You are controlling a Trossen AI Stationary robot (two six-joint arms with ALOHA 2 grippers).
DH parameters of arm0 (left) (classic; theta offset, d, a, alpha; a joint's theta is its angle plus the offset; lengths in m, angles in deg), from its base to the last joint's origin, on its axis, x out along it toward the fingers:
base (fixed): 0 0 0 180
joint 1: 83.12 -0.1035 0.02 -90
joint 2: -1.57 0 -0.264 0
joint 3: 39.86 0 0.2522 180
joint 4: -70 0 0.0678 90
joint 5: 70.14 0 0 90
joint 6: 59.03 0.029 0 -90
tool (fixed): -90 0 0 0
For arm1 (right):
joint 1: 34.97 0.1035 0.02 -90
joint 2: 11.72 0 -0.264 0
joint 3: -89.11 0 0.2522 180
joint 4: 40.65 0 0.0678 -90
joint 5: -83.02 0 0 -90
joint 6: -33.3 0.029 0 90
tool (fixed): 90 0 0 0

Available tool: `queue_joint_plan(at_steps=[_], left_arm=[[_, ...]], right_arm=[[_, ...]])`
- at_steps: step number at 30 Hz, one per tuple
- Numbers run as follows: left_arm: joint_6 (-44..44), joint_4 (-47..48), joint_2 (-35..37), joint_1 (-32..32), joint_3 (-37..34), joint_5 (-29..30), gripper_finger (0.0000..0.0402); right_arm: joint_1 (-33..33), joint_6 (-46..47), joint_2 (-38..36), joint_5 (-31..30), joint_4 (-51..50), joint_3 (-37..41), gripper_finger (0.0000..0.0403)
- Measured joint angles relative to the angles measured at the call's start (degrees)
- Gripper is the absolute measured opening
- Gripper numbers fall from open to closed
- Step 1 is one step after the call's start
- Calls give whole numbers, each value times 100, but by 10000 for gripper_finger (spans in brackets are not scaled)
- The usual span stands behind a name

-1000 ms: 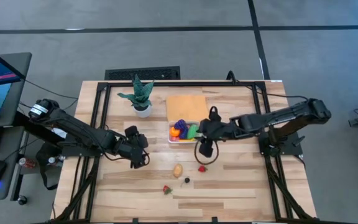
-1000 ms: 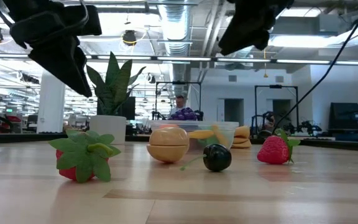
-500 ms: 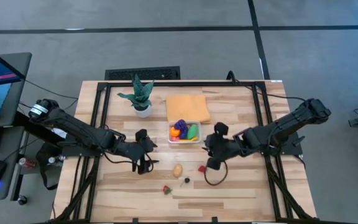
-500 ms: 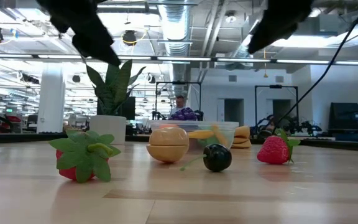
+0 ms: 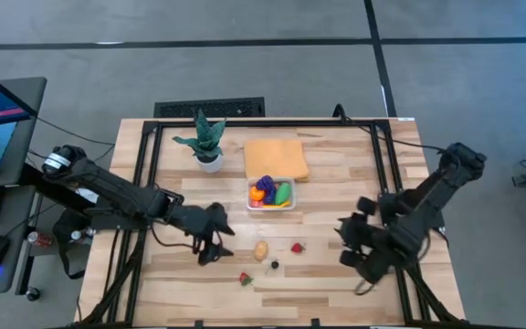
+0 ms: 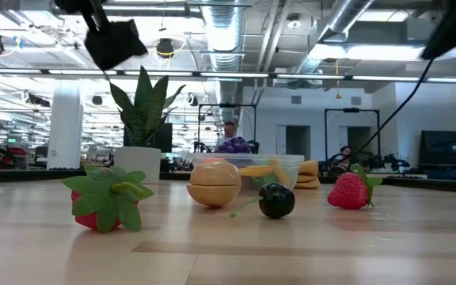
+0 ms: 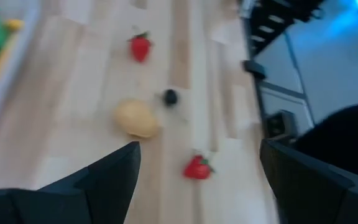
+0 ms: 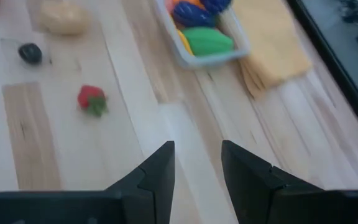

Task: Pick and placing Produce into tupperware
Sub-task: Put the left red strawberry into the transparent bin

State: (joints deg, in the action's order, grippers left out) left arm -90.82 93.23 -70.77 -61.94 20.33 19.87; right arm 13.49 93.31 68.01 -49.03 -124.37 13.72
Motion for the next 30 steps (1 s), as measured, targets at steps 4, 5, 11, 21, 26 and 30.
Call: queue_joint_plan(at_steps=[4,5,11,21,26,30], left_arm=[[-27,-145,-14,287,0,79,320],[-19,-160,-66,348,6,135,320],[334,-518,-637,608,7,175,320],[1358,-553,-2218,838,728,-291,320],[1518,-15,-2792,895,1177,-334,320],[1514,2,-3008,891,1305,-196,320]], right_arm=[[699,1469,9,-152,-861,0,124],[864,1811,7,-206,-1019,0,124],[1750,3374,9,-364,-1562,0,124],[2217,4154,9,-293,-1680,0,124],[2281,4204,9,-213,-1673,0,124],[2280,4204,9,-163,-1660,0,124]])
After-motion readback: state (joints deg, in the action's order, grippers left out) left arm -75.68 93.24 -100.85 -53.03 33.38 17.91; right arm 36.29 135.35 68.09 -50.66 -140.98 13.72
